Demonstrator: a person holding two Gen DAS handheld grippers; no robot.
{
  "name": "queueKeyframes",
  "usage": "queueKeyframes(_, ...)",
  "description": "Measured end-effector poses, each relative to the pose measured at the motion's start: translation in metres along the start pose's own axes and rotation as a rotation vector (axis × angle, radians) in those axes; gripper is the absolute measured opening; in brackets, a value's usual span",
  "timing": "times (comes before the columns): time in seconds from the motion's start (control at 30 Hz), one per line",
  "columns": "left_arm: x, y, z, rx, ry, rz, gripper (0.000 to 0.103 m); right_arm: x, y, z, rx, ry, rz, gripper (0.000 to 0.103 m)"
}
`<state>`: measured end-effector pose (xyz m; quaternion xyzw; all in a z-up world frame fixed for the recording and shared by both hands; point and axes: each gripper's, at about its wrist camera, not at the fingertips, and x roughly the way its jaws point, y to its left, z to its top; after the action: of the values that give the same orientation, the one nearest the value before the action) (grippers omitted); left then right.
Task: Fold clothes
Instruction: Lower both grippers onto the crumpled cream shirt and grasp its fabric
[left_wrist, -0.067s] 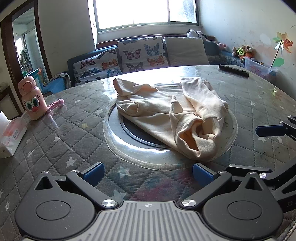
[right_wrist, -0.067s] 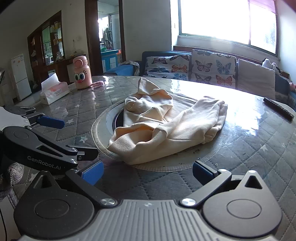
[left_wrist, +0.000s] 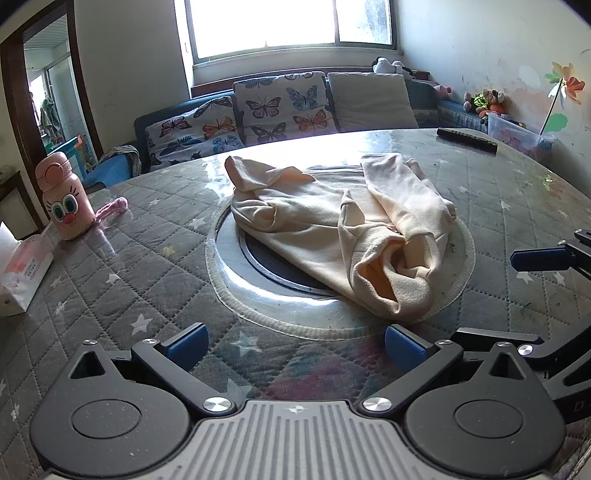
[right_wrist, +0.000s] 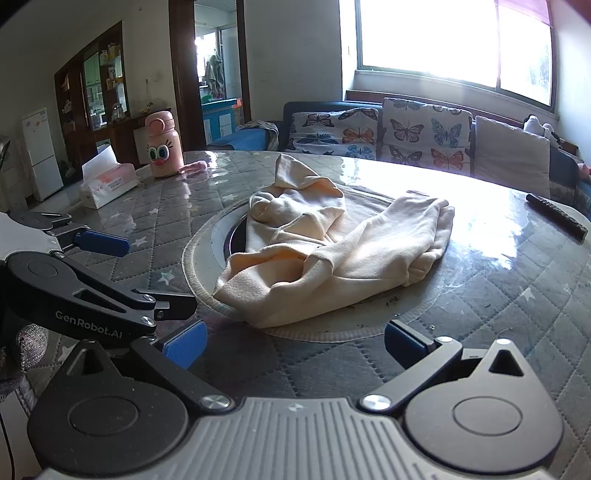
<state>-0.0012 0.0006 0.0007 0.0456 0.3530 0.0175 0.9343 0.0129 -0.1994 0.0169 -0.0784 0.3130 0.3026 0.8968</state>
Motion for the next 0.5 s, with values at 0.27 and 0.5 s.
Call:
queueKeyframes(0.27, -0.004, 0.003, 0.0, -0.008, -0.01, -0.003, 0.103, 0.005, -0.003, 0.002, 0.003, 0.012, 0.005, 0.103)
queueKeyframes(0.5, 0.008, 0.009, 0.011, -0.008, -0.005, 0.009, 0.103, 0.011, -0.006, 0.006, 0.007, 0.032, 0.008, 0.103)
